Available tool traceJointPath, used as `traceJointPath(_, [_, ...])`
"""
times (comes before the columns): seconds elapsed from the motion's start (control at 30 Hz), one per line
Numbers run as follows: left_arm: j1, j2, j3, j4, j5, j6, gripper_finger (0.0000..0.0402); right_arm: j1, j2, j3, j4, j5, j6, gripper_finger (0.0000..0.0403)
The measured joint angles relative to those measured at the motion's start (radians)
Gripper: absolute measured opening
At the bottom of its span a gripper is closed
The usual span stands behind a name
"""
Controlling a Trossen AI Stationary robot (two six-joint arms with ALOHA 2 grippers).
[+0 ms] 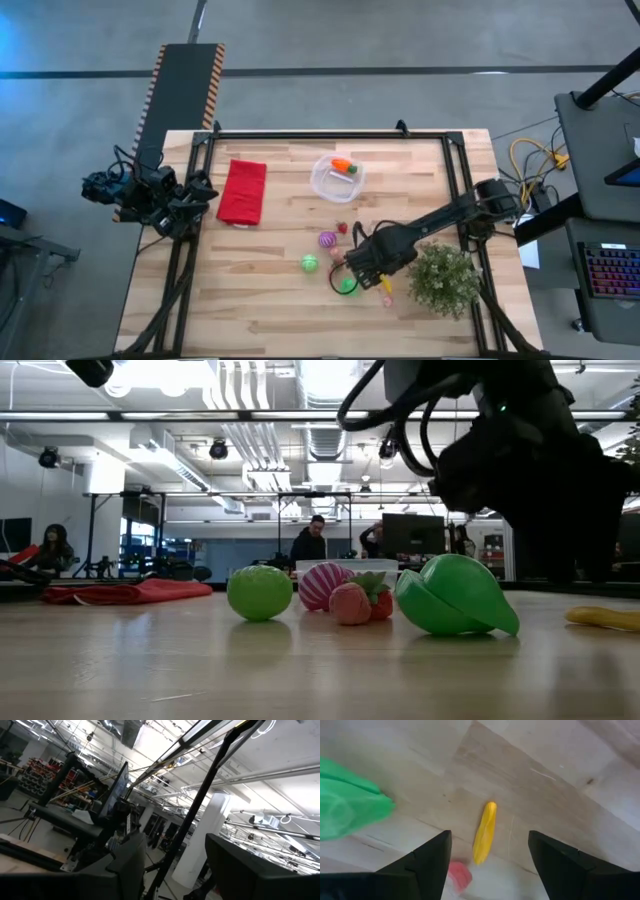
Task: Pick and placing Produce into tupperware
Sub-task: Put the yellow corn into the transparent bin
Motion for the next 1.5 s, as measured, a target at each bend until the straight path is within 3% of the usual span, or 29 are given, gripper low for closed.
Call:
traceJointPath(0.27, [0.000,0.000,0.000,0.000,0.000,0.000,0.0192,0.006,0.064,-0.004,0.011,-0.100,-0.062,0.0245])
traceJointPath(0.53, [0.000,0.000,0.000,0.000,0.000,-0.001,0.0192,0.012,0.155,0.064,0.003,-0.135,-0.159,0.0204])
traceJointPath(1.07, [0.000,0.000,0.001,0.000,0.000,-0.001,0.0192,0.012,0.169,0.076,-0.001,-0.123,-0.202,0.0027])
traceJointPath(1.3, [0.000,0.000,0.001,0.000,0.000,-0.001,0.0192,0.006,0.158,0.076,-0.012,-0.113,-0.205,0.0019])
traceJointPath(1.5, [0.000,0.000,0.001,0.000,0.000,-0.001,0.0192,-0.051,0.051,0.148,-0.103,0.019,-0.197,0.0020])
